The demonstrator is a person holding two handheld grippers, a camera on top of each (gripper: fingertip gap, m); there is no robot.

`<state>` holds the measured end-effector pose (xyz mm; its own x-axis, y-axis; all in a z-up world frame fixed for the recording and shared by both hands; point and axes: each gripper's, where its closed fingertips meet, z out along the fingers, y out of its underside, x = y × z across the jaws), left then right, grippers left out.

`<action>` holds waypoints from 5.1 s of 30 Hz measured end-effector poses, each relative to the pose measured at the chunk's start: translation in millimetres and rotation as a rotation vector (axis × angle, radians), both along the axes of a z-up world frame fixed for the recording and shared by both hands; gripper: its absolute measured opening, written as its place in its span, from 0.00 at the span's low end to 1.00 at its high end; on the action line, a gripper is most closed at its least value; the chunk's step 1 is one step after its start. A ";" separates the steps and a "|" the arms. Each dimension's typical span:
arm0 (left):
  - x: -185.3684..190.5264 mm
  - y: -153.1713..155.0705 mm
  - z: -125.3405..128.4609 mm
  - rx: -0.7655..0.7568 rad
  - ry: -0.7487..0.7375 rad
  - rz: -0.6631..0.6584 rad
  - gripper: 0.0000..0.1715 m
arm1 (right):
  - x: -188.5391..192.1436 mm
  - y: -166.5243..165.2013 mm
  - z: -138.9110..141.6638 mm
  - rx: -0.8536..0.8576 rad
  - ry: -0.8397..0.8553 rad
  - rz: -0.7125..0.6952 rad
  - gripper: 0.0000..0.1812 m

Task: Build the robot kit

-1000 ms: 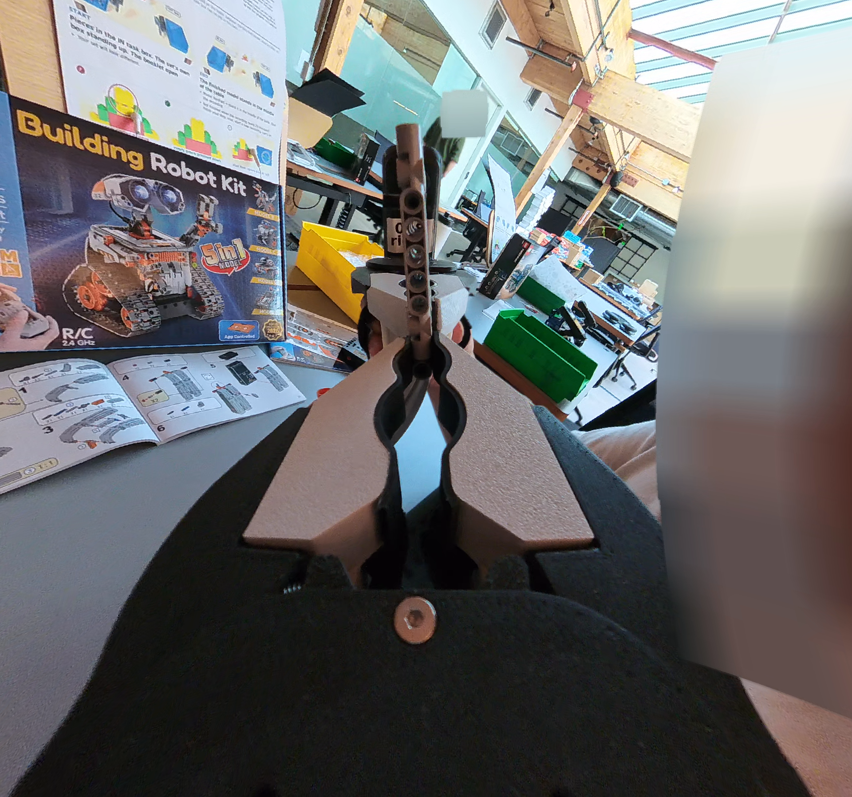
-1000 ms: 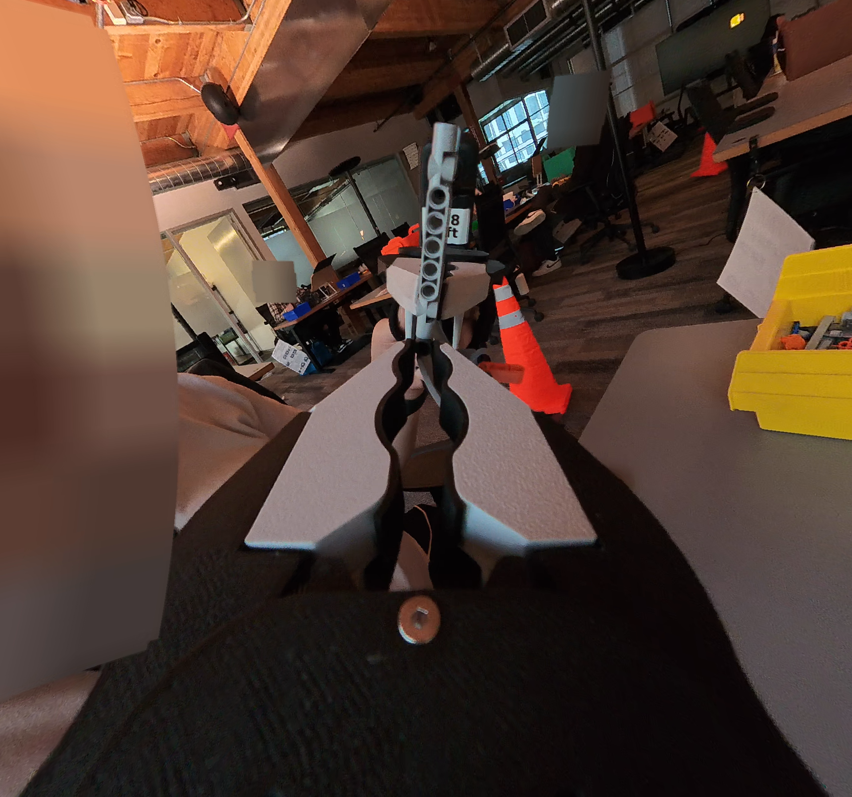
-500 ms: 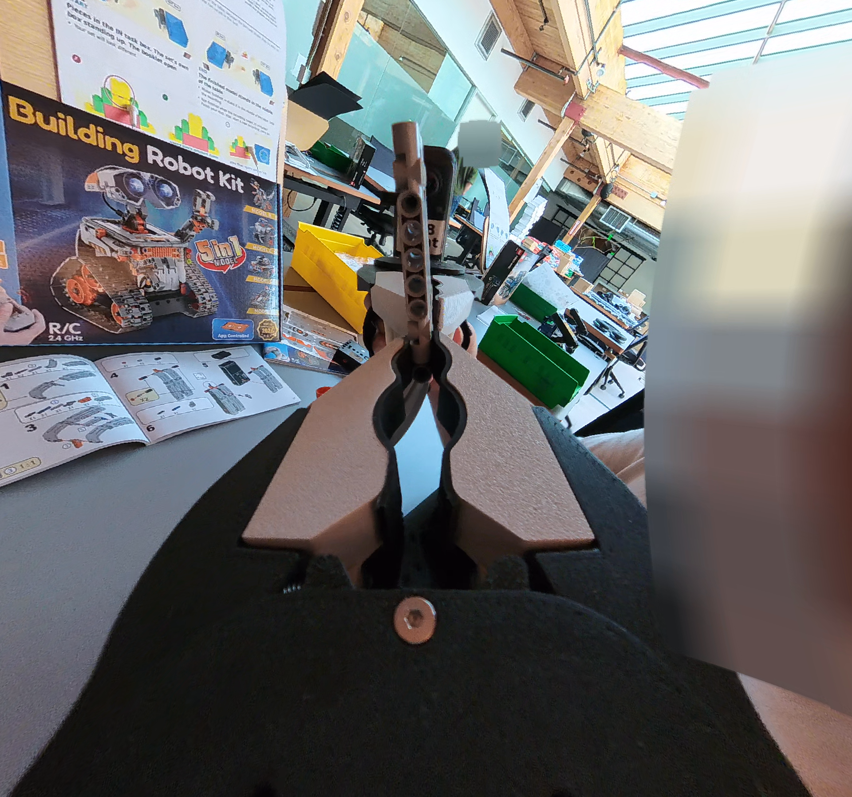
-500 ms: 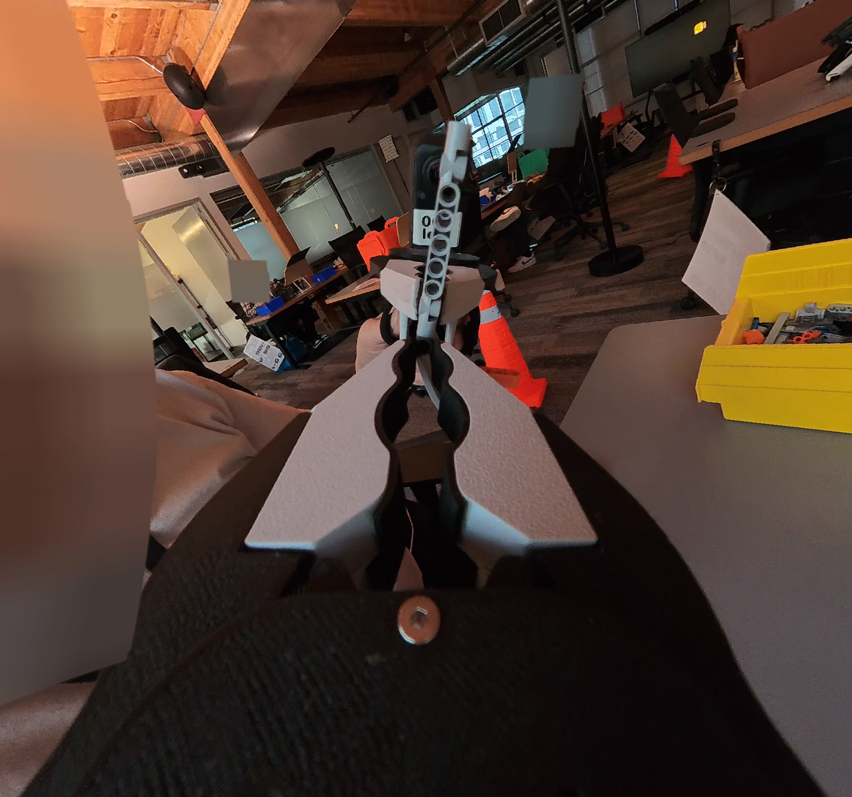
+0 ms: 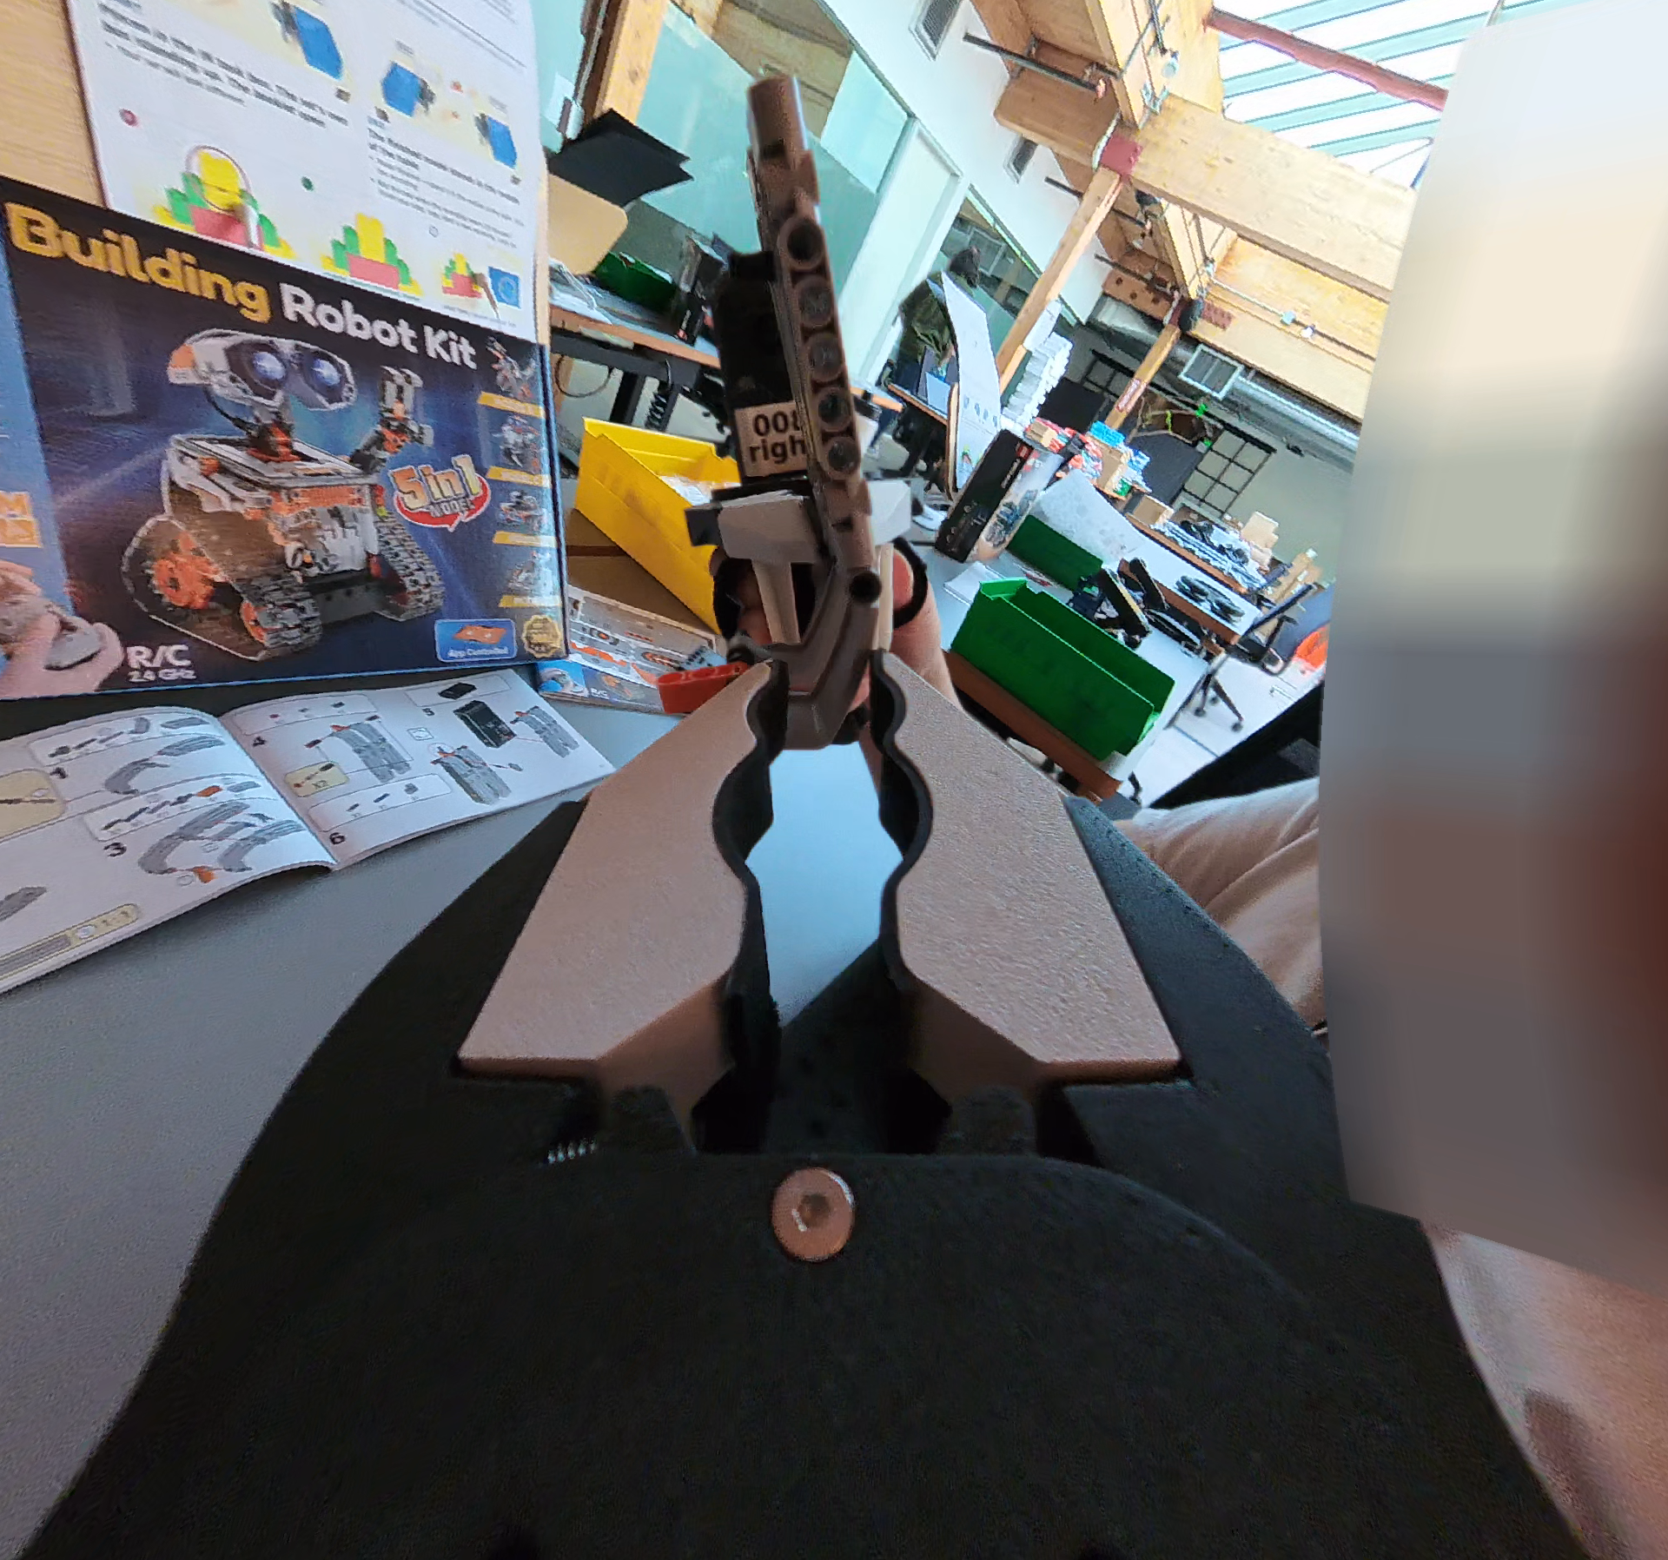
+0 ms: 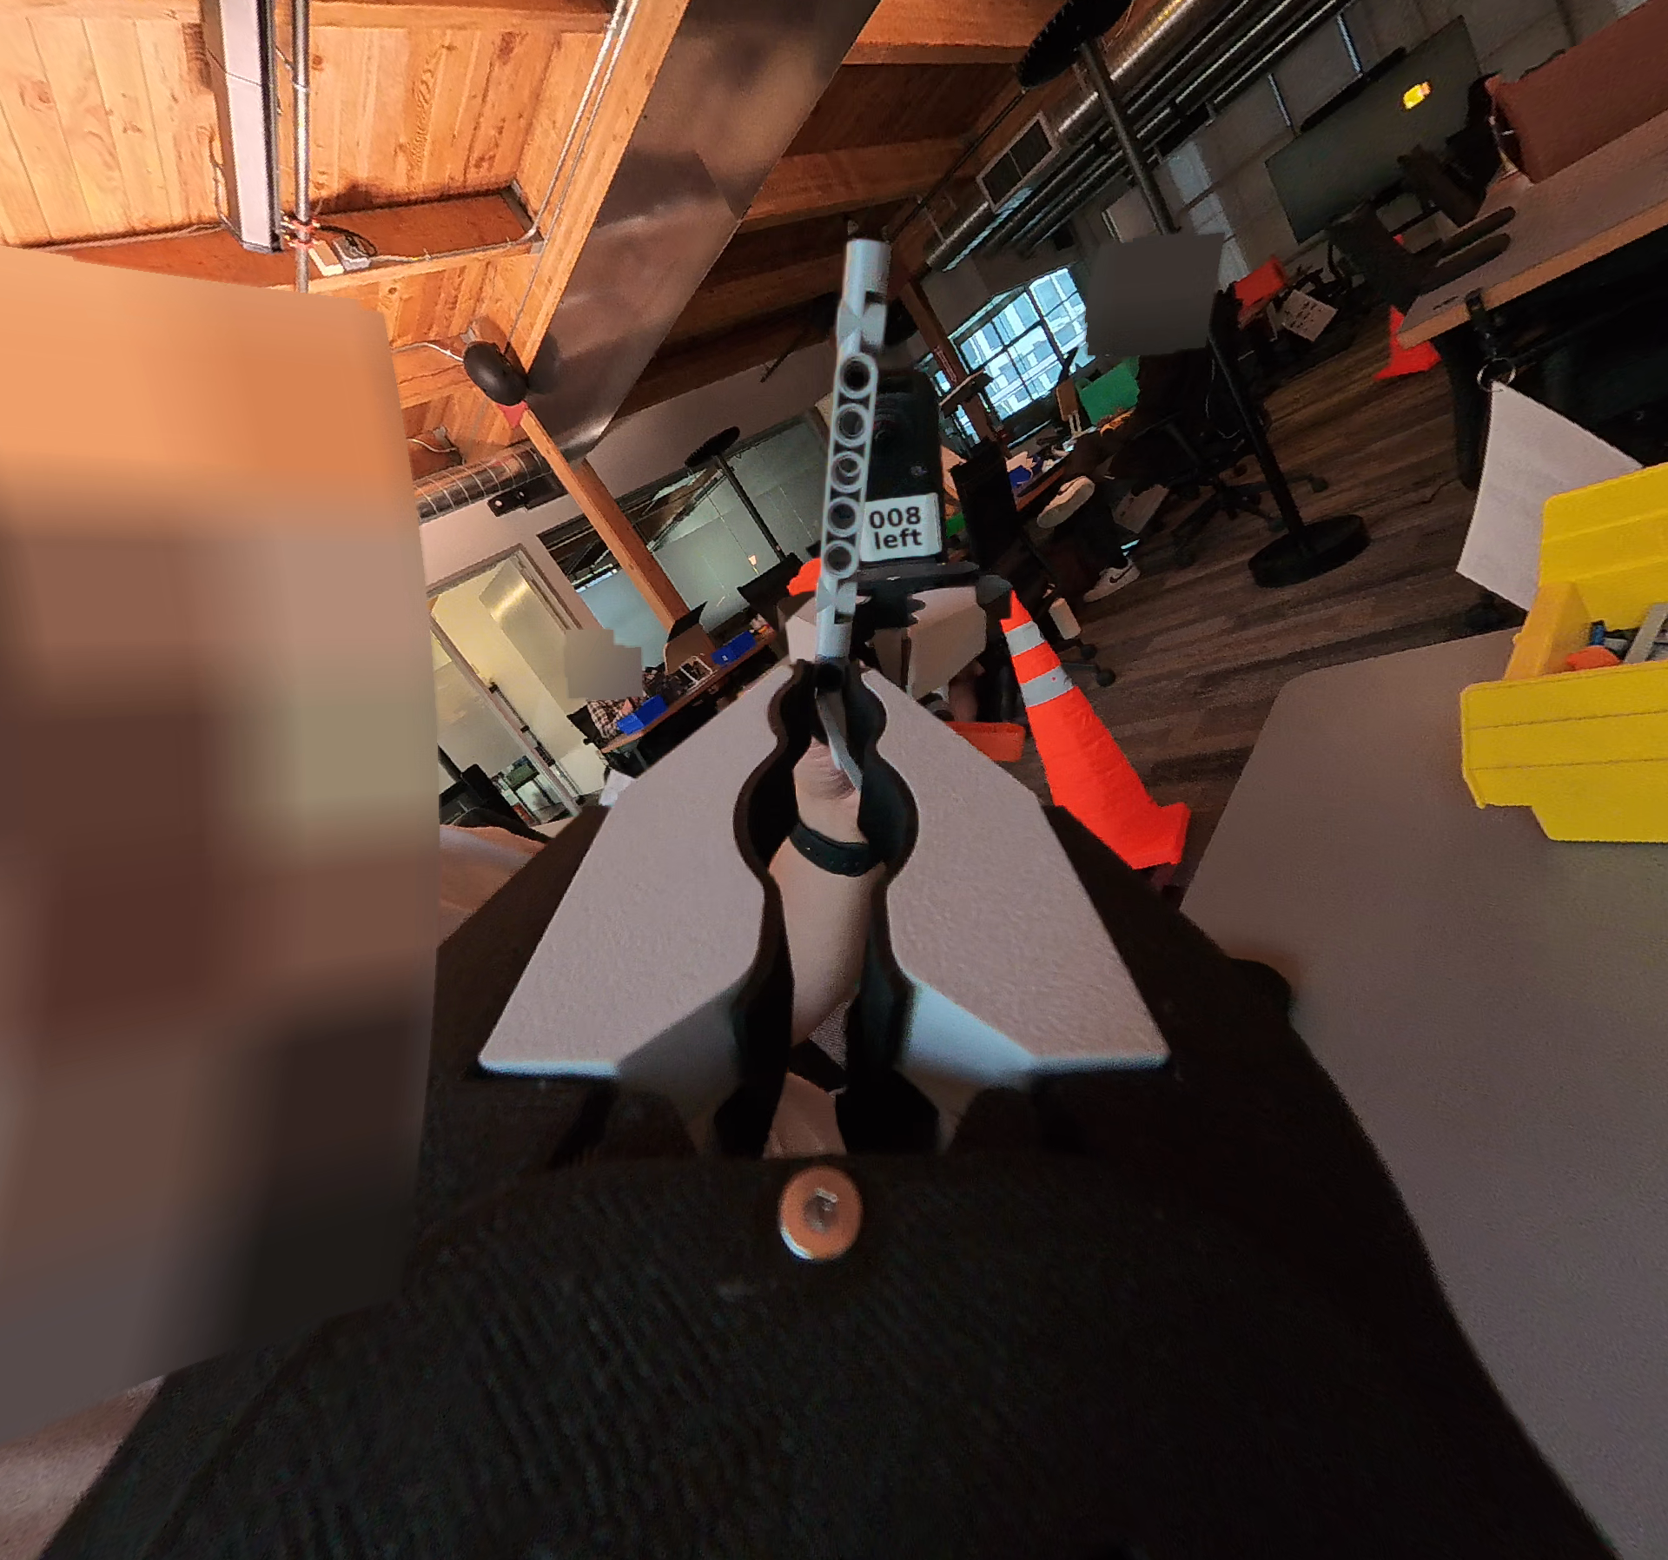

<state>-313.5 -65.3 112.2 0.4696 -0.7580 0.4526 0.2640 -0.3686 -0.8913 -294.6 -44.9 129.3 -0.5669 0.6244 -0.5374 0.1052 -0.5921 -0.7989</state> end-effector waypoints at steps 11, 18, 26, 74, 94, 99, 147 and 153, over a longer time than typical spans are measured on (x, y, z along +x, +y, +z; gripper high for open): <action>-12.8 13.7 3.5 0.044 0.109 0.217 0.15 | -13.5 -6.5 -15.8 0.193 -0.076 -0.104 0.03; -7.4 17.2 8.4 0.050 0.123 0.268 0.09 | -12.9 -5.7 -11.0 0.268 -0.058 -0.168 0.02; -1.2 -6.2 19.3 0.055 -0.033 0.085 0.10 | -0.2 -2.8 3.9 0.116 0.009 -0.082 0.03; 16.0 -30.7 20.3 0.266 0.006 -0.009 0.15 | 12.5 -23.6 -0.3 0.311 -0.011 -0.007 0.03; -1.7 2.9 4.1 0.083 -0.153 0.091 0.03 | 1.1 4.8 -14.1 0.552 -0.067 -0.248 0.18; -33.5 5.7 21.6 0.165 -0.344 0.309 0.02 | -4.5 -16.4 17.1 1.101 0.202 -0.632 0.25; -16.5 -11.9 49.7 0.331 -0.329 0.432 0.03 | -29.8 -32.8 17.3 1.592 0.178 -1.044 0.18; -16.7 -11.8 50.5 0.330 -0.339 0.436 0.03 | -29.3 -33.5 17.7 1.604 0.177 -1.057 0.16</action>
